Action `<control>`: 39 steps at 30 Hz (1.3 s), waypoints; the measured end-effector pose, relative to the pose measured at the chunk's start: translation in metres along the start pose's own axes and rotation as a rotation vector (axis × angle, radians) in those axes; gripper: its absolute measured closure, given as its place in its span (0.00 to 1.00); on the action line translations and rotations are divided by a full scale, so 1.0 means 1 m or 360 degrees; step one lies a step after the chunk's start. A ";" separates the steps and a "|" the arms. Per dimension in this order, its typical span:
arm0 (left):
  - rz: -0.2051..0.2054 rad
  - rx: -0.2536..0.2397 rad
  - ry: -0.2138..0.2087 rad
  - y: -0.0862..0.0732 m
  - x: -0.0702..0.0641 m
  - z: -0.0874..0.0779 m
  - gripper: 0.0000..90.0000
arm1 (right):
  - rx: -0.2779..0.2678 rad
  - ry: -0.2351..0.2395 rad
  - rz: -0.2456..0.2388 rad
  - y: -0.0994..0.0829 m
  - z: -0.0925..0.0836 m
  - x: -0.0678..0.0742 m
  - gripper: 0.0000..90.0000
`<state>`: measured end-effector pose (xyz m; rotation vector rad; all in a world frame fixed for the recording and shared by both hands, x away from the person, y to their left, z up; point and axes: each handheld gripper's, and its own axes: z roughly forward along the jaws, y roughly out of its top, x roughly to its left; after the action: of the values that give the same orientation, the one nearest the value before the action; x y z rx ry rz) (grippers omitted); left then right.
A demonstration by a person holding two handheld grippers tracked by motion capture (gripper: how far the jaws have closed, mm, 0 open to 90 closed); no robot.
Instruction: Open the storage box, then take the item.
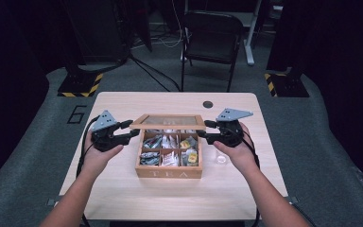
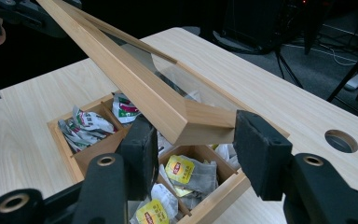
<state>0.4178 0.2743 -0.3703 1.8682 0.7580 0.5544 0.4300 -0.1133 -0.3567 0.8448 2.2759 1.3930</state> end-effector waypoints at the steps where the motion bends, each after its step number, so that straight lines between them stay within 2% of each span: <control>1: 0.0002 -0.0004 0.0004 0.000 0.001 0.001 0.60 | -0.0001 0.0001 -0.0004 0.000 0.000 -0.001 0.55; 4: -0.0006 -0.0024 0.0009 0.001 0.003 0.003 0.60 | -0.0004 0.0003 0.0008 0.003 0.000 -0.002 0.55; 13: -0.0004 -0.0019 0.0012 0.006 0.008 0.008 0.60 | -0.0010 -0.0004 0.0009 0.010 0.001 -0.005 0.55; 16: 0.0010 0.0018 0.0047 0.005 0.010 0.014 0.58 | -0.0009 -0.0001 0.0005 0.011 0.001 -0.007 0.55; 19: -0.0011 0.0030 0.0052 0.003 0.012 0.020 0.58 | -0.0002 -0.0002 0.0010 0.012 0.001 -0.007 0.55; 21: -0.0001 0.0048 0.0062 0.003 0.013 0.022 0.59 | -0.0001 -0.0002 0.0006 0.012 0.001 -0.007 0.55; 29: 0.0012 0.0032 0.0104 0.004 0.015 0.026 0.64 | -0.0013 0.0000 0.0002 0.015 0.001 -0.009 0.56; 35: -0.0005 0.0039 0.0094 0.008 0.018 0.027 0.65 | -0.0057 -0.0018 0.0030 0.014 0.002 -0.012 0.50; 39: -0.0010 0.0046 0.0094 0.011 0.020 0.028 0.65 | -0.0010 -0.0058 0.0019 0.011 0.008 -0.017 0.49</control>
<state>0.4532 0.2680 -0.3706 1.8823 0.8144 0.5996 0.4508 -0.1152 -0.3506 0.8764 2.2418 1.3780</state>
